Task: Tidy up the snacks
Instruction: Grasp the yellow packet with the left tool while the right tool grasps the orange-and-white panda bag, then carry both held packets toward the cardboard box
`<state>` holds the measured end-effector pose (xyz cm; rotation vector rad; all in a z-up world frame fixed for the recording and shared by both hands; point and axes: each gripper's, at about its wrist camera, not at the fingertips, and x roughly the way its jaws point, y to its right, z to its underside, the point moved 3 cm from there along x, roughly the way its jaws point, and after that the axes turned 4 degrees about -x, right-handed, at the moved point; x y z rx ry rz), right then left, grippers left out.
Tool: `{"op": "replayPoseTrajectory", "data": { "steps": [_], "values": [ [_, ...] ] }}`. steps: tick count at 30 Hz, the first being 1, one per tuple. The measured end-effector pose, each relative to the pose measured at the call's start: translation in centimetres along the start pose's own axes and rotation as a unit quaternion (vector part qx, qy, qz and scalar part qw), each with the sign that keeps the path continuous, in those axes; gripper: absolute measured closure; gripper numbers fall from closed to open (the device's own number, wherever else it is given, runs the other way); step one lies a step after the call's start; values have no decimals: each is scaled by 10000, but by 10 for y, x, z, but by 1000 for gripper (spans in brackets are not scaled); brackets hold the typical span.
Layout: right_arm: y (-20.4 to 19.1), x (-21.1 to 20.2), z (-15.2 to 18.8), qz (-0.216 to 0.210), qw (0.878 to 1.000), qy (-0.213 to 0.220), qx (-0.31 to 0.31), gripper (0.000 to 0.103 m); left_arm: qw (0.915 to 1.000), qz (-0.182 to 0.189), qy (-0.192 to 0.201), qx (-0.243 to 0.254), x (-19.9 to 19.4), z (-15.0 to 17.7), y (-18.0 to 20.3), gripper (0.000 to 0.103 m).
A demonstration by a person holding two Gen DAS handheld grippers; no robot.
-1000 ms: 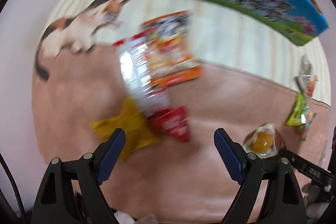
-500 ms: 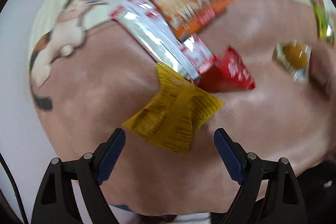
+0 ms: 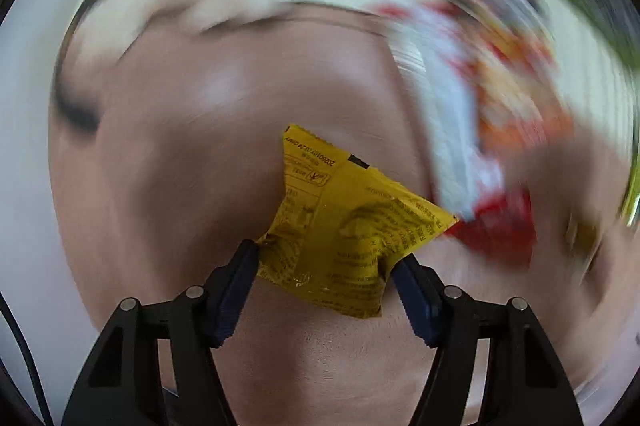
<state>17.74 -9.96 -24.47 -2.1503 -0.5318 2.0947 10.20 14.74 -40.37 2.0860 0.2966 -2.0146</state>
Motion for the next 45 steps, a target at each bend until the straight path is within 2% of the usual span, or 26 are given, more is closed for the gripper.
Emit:
{"op": "replayPoseTrajectory", "data": {
  "steps": [2,3,5,7,11,12,13,17,21,24,26,28,34,38,45],
  "values": [
    [-22,9,-19,32,9998,70,-161,25,9945,568,-145,-871,4,-1,-28,38],
    [-36,16,-31,62,9996,90,-265,25,9895,857,-256,-1137,9,0,-35,38],
    [-53,28,-48,135,9992,133,-357,25,9823,1166,-395,-1410,15,3,-44,38],
    [-71,47,-67,329,9981,102,-515,25,9789,1309,-424,-1513,20,6,-47,38],
    [-87,81,-89,597,9958,-127,-679,27,9854,1104,-440,-1218,30,-1,-41,37],
    [-89,88,-91,671,9950,-189,-711,31,9866,1048,-444,-1166,32,-2,-40,36],
    [-89,91,-92,752,9941,-203,-754,44,9880,987,-448,-1099,32,-4,-38,36],
    [-79,94,-86,946,9914,-232,-876,46,9906,848,-482,-955,33,-15,-20,36],
    [-50,82,-70,1083,9894,-353,-898,47,9913,828,-525,-875,41,-21,-17,35],
    [-26,78,-58,1010,9910,-551,-686,45,9929,741,-545,-754,57,-27,-8,34],
    [-12,78,-53,906,9923,-703,-472,31,9942,653,-538,-666,62,-30,-3,34],
    [-3,80,-48,858,9929,-765,-322,27,9950,591,-511,-618,66,-33,3,34],
    [3,86,-42,953,9927,-713,-185,27,9957,547,-432,-604,83,-42,14,35],
    [2,88,-35,1022,9923,-674,-162,28,9965,476,-291,-624,74,-45,5,47],
    [-12,99,-31,1163,9908,-658,-206,33,9960,551,-225,-665,62,-45,-6,53]
  ]
}}
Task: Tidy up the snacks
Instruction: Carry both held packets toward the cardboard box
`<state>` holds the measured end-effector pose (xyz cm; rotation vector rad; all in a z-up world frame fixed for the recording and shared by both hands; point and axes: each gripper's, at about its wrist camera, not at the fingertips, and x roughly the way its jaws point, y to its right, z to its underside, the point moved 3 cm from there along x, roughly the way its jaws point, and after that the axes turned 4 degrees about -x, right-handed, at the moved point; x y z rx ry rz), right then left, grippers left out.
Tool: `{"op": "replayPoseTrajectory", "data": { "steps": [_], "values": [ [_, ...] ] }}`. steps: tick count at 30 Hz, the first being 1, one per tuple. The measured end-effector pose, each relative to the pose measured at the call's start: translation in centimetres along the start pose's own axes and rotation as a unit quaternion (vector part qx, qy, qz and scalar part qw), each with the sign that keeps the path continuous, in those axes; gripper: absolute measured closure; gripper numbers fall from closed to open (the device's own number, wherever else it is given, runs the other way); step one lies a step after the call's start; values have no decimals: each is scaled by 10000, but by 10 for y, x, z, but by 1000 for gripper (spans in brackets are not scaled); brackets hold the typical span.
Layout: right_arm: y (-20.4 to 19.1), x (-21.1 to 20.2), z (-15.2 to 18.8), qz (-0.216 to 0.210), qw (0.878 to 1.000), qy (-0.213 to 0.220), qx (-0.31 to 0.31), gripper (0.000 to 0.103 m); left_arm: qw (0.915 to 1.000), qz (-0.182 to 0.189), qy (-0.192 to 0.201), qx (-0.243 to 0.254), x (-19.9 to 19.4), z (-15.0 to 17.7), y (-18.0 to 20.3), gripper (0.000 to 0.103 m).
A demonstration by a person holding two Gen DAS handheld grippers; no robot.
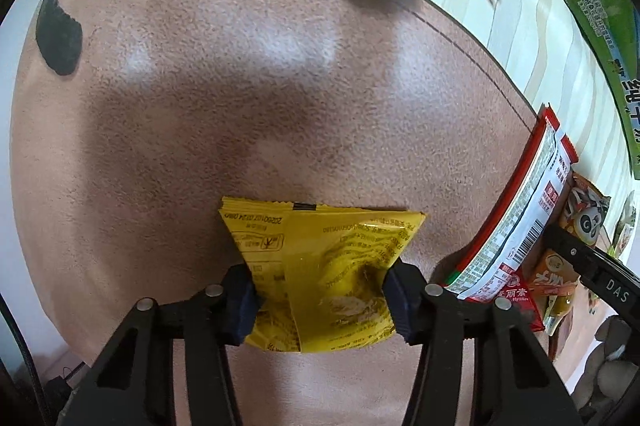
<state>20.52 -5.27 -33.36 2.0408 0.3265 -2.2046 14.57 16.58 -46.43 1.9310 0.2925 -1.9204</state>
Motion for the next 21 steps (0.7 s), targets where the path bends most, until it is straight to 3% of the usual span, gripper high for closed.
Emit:
{"op": "replayPoseTrajectory", "data": {
  "steps": [4,12,21],
  "values": [
    [-8,1,1,-11,10000,13,2,41,10000,-9,27,5,-13,5,-3,53],
    [-10,-28,8,-394,9988,250,112,44,9993,257,233,129,-71,25,-8,56],
    [-11,-121,29,-1324,9869,894,243,44,9882,997,790,851,-168,21,49,56]
  ]
}}
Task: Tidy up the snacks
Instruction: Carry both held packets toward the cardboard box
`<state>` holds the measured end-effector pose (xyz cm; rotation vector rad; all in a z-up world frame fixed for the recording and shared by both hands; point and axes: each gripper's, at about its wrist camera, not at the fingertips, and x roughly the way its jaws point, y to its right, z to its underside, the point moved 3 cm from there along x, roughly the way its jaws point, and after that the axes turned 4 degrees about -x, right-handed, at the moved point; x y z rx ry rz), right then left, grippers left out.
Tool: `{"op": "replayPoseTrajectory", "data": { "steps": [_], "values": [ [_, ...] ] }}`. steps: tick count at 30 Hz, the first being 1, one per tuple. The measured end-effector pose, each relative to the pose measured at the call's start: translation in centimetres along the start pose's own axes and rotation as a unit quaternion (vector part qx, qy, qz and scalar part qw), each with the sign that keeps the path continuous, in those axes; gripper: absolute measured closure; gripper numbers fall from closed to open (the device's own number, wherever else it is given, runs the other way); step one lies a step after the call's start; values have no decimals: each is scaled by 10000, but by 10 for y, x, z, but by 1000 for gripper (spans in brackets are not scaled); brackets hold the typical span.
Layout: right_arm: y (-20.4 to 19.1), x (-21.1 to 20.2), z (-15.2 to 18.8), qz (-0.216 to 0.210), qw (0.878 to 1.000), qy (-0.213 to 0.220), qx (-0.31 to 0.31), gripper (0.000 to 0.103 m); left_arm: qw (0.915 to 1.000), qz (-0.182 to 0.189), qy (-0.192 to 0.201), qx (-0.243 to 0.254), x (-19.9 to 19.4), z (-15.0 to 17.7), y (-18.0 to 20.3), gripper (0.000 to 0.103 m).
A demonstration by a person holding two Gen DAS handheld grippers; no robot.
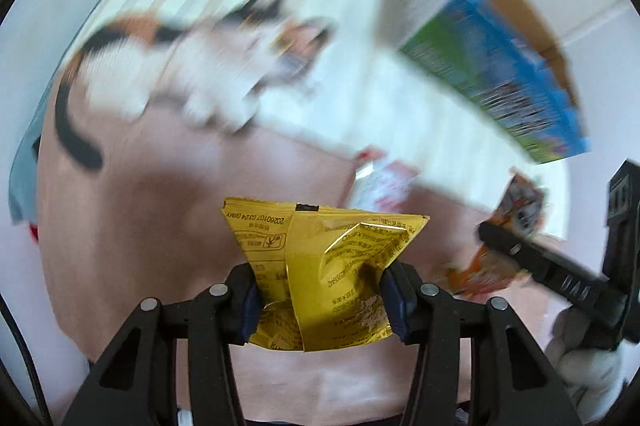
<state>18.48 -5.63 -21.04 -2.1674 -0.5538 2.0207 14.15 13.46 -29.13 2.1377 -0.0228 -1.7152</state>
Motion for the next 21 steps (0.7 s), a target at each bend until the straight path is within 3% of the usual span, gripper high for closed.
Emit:
{"op": "replayPoseTrajectory", "data": {
  "steps": [6,9,12,16,21],
  "values": [
    [8,-98,-38,-425,9962,752,-61,44,9959,592,259,633,-50,-55,89,56],
    [26,-143,-68,-463,9929,1090,-71,44,9926,518,359,1039,-56,-91,138,56],
    [56,-170,-109,-207,9911,1319,-24,44,9895,330,345,1362,-51,-129,176,56],
    [89,-171,-162,-108,9917,1278,120,44,9855,-78,54,1694,-20,-175,210,55],
    [124,-139,-211,76,9957,907,139,44,9822,-547,-631,1685,44,-211,216,55]
  ]
}}
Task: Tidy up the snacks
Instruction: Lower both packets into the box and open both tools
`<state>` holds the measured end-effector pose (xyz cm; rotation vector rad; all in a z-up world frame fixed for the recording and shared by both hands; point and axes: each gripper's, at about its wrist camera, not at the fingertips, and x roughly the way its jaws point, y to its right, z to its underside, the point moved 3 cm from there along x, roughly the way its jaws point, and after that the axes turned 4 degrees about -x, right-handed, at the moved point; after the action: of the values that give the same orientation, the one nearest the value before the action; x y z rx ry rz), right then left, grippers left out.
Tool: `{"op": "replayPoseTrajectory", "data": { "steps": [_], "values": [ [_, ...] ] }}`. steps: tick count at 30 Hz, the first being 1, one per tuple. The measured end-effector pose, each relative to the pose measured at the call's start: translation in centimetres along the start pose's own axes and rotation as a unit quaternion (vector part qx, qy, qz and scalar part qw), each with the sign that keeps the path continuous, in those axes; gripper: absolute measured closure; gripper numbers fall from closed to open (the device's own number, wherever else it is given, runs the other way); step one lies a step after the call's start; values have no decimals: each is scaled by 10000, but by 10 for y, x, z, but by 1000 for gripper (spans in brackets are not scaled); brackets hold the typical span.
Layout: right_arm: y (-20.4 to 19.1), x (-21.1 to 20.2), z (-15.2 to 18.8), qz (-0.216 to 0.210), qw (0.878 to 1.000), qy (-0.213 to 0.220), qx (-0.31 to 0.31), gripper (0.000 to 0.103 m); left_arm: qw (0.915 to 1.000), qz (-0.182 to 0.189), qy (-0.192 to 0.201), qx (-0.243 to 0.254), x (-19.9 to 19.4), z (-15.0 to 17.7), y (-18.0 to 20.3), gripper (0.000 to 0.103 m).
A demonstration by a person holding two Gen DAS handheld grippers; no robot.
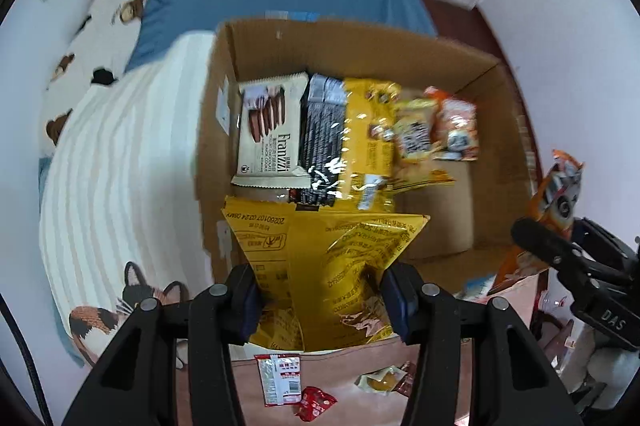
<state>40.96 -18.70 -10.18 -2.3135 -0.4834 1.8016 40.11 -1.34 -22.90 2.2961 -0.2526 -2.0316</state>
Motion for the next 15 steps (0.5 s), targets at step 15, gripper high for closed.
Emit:
{"op": "replayPoseTrajectory", "data": {
  "steps": [15],
  "values": [
    [47,102,14,463,9887,-1418,160,11,9966,-177,-797,-62,90,-9,1,28]
  ]
}}
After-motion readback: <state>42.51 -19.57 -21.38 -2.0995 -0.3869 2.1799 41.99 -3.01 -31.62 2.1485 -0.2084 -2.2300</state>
